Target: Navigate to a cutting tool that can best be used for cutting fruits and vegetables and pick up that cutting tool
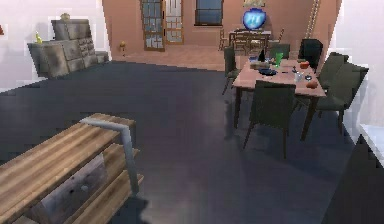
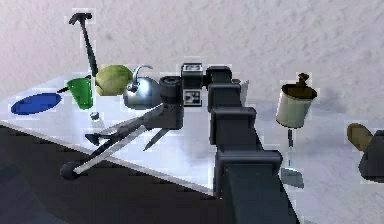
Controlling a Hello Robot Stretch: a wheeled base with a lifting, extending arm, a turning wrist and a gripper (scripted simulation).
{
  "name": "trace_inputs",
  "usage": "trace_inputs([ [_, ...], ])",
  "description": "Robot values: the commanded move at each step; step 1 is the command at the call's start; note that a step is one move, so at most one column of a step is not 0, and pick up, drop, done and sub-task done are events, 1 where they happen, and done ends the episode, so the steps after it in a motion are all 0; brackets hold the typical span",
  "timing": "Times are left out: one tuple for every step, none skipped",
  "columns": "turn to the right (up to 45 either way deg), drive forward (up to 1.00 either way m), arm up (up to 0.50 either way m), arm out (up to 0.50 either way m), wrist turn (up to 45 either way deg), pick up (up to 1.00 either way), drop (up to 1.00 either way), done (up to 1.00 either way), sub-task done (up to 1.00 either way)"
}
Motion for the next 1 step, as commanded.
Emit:
trace_inputs([
  [0.0, 0.0, 0.0, 0.0, 45.0, 0.0, 0.0, 0.0, 0.0],
])
